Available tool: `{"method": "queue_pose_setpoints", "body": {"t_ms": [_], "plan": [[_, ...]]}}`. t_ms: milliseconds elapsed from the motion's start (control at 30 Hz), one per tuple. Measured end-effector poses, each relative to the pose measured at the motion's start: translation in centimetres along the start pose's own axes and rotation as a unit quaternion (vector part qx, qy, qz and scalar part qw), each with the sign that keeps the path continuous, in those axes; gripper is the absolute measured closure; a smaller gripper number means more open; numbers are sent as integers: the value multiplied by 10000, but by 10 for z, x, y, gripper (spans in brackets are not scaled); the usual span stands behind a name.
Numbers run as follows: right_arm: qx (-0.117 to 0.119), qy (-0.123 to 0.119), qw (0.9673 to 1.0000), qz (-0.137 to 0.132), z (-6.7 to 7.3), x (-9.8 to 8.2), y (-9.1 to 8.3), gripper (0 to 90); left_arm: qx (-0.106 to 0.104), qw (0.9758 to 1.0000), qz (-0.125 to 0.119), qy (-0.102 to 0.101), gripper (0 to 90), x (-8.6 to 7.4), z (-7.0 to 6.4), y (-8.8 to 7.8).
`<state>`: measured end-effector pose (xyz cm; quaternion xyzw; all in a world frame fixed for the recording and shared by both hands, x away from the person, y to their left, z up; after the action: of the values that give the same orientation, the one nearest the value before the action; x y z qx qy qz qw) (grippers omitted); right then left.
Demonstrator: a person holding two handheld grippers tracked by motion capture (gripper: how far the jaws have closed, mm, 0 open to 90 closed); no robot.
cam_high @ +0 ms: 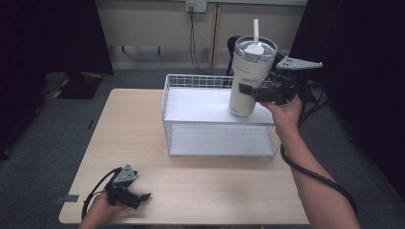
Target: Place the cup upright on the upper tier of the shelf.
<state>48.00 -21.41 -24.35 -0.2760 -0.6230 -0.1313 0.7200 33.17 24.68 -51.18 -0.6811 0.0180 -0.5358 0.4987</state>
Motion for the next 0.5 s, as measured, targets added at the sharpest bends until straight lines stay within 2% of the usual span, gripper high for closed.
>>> {"method": "queue_pose_setpoints", "body": {"t_ms": [500], "plan": [[-34, 17, 10000, 30, -3, 1, 16, 104, 1, 10000, -1, 0, 1, 0, 0, 0]]}}
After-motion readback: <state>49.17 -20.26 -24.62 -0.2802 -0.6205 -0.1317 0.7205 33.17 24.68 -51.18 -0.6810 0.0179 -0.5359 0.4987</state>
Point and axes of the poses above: each handheld gripper's, and its own axes: y roughly forward along the jaws, x roughly out of its top, z roughly to its left, the point moved 1 cm from there along y, roughly forward along the jaws, and after that the axes turned 6 degrees about x, right-handed, at the moved point
